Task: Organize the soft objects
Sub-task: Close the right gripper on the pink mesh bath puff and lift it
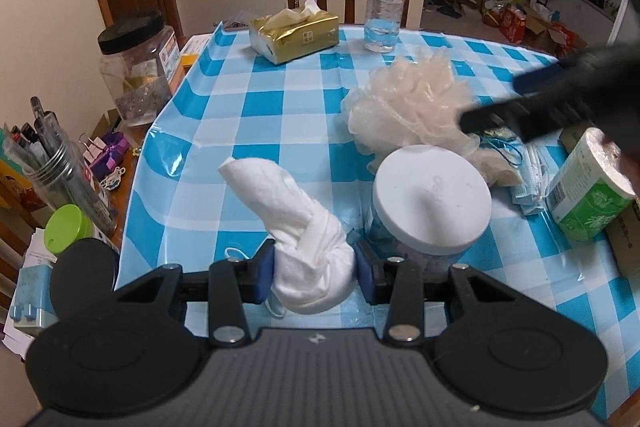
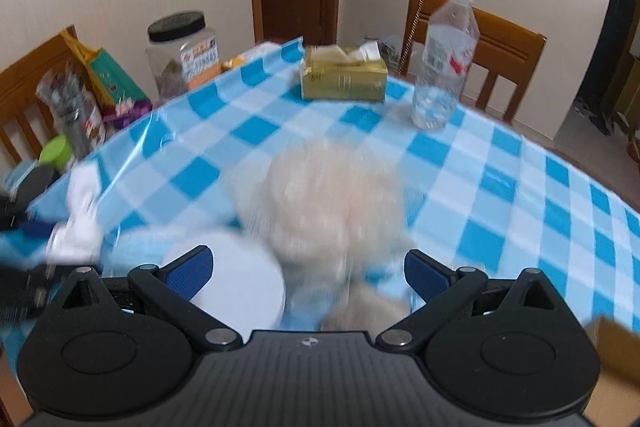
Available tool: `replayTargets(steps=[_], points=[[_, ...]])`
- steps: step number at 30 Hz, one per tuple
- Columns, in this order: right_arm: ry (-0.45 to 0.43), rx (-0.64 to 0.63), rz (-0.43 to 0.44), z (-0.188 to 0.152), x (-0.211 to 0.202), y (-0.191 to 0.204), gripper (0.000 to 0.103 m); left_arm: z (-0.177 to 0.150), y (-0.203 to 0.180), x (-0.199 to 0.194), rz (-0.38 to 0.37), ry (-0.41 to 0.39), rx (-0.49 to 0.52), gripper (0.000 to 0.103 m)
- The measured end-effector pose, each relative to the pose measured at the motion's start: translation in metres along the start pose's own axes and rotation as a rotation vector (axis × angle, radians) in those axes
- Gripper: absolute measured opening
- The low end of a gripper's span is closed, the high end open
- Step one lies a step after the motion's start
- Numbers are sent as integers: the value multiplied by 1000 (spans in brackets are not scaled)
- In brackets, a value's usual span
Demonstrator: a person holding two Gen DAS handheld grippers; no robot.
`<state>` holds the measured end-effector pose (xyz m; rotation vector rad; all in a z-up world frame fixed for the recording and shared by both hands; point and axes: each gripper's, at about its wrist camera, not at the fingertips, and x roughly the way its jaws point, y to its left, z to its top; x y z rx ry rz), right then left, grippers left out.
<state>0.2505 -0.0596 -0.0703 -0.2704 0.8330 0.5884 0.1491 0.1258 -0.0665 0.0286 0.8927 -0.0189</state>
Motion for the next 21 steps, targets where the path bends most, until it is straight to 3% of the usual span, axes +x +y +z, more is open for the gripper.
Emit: replayTargets(steps=[3,9,21], points=[[34,5,30,24,24,-9,103,-1,3,-1,-2,-7,-13,40],[189,58,100,47,85,-20,103,-2,12,1,10,-11,-46,40],[307,46,25,51,151,-30,103,-3,22,11,14,6,-79,40]])
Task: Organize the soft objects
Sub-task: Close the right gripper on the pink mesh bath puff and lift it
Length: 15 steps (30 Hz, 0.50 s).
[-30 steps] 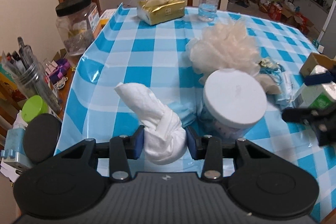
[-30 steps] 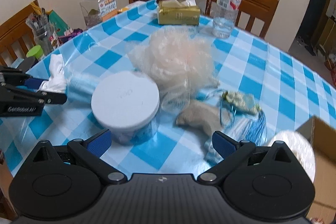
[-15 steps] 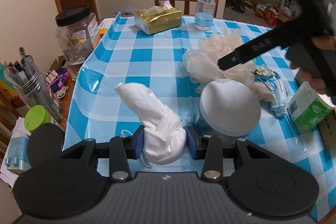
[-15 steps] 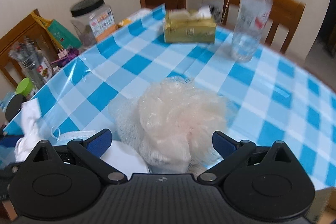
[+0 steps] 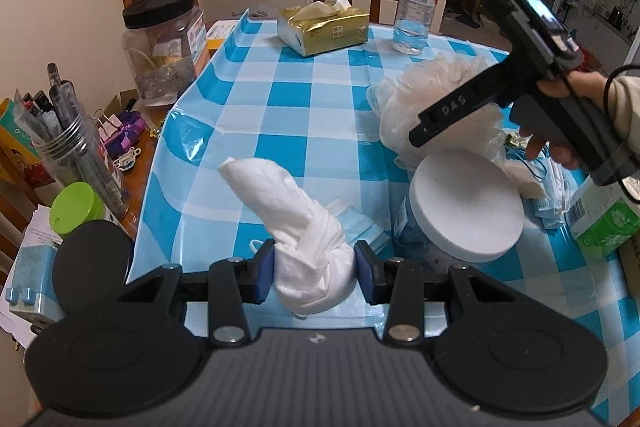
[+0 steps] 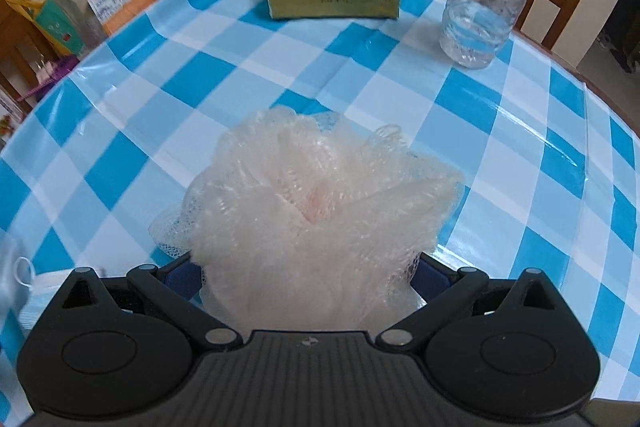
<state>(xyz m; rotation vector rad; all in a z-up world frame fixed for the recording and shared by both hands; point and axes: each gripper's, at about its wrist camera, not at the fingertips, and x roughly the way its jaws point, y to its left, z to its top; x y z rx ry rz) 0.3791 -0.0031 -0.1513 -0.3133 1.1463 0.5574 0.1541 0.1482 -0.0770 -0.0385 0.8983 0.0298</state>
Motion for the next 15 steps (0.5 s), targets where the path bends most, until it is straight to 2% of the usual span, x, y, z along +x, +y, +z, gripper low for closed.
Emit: replayTargets(steps=[3,8,12,13,15], points=[[15,3,-5,0,5,0,103,1,0,1,-3,-2,-4,40],[-36,-11,-1,2,-4,3,103,1,-1,2,-7,-1,1,40],[-42,-19,-16,4,1,6,102,2,-1,3,-10,0,9,40],[-52,-23,-23,3,1,7,100,2,-1,3,-10,1,10,40],[-73,-28,-36,2,-1,11,89,2,-1,4,-11,5,11,40]])
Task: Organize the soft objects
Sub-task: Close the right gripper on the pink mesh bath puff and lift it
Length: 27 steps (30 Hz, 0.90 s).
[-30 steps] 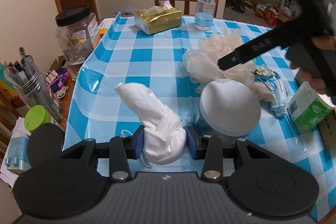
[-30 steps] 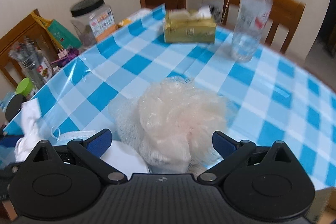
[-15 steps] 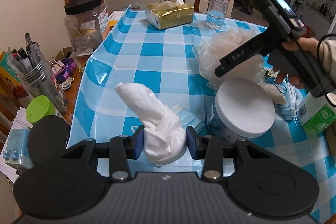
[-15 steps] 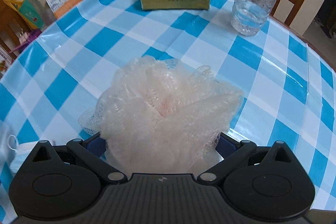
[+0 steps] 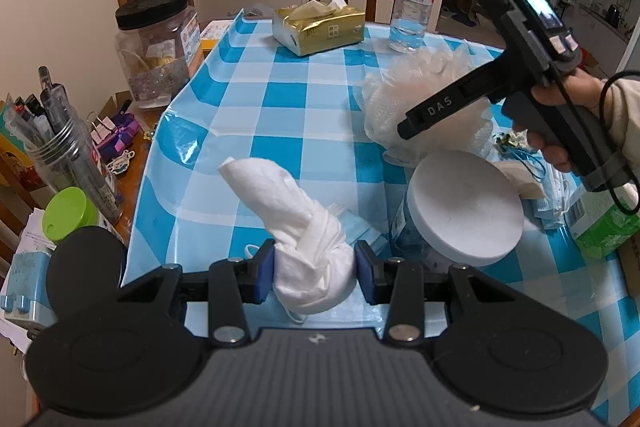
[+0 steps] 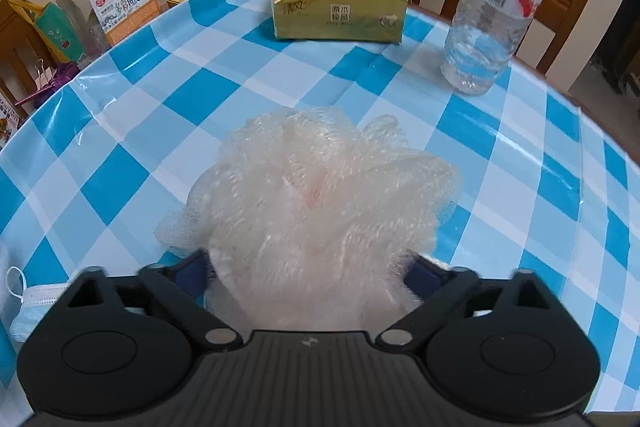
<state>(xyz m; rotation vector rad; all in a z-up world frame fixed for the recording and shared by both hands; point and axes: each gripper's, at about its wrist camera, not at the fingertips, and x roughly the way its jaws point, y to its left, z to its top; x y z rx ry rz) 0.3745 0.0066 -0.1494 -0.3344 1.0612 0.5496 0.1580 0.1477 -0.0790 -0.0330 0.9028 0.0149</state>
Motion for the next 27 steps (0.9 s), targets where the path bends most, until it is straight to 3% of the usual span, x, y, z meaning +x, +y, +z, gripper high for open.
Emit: replayTargets(steps=[3,9,27], points=[[-24,-9,-1,0,-7,3,76,-1,0,1,-2,6,5,40],[-50,5,3,1,-21,0,61,-1,-1,2,-12,22,34,40],[-118,-9,18,-4,-76,0,51,2,-6,-14,-30,38,151,40]])
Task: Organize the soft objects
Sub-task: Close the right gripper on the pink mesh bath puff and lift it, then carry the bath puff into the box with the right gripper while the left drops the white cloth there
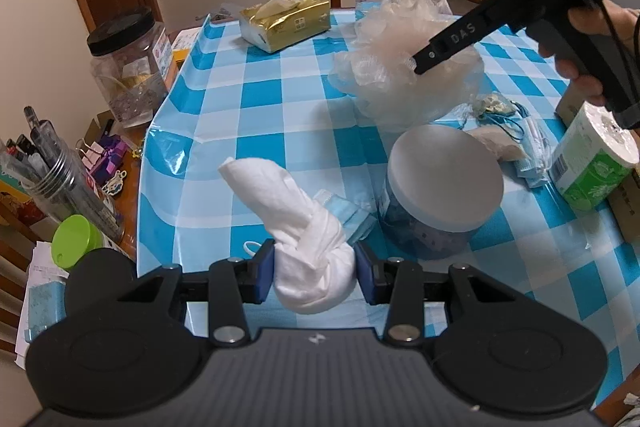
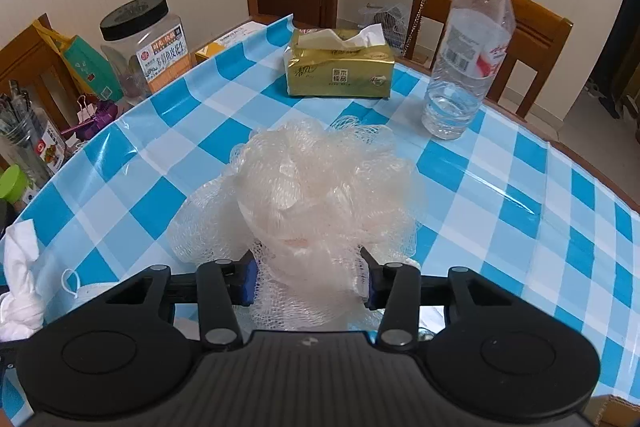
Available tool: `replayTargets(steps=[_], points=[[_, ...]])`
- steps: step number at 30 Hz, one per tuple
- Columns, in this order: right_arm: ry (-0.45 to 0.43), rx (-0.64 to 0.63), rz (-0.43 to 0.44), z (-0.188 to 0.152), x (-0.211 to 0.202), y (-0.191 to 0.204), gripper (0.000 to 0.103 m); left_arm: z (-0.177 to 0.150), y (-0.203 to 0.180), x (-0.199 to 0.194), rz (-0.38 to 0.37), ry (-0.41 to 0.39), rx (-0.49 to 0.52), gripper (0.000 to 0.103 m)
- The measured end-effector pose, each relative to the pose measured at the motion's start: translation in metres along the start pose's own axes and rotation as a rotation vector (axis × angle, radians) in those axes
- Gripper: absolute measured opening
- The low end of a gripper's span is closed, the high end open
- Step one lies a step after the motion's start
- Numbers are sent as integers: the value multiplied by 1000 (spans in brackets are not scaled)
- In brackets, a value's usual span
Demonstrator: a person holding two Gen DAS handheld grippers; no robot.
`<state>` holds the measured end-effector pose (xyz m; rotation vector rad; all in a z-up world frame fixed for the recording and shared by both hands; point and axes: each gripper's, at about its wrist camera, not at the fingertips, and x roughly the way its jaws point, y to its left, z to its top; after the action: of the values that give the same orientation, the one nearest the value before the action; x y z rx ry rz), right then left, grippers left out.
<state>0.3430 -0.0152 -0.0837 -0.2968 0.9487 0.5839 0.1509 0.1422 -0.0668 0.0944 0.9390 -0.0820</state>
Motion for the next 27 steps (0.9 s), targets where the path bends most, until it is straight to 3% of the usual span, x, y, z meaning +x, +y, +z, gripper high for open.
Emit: replayTargets(steps=[16,27], points=[[-65,58,-37,-24,-89,-10,47,11,-15,-29,-63,-52,118,40],[-99,169,-112,-72,-168,-21,45,18,-62,-54,-184,-78,269,40]])
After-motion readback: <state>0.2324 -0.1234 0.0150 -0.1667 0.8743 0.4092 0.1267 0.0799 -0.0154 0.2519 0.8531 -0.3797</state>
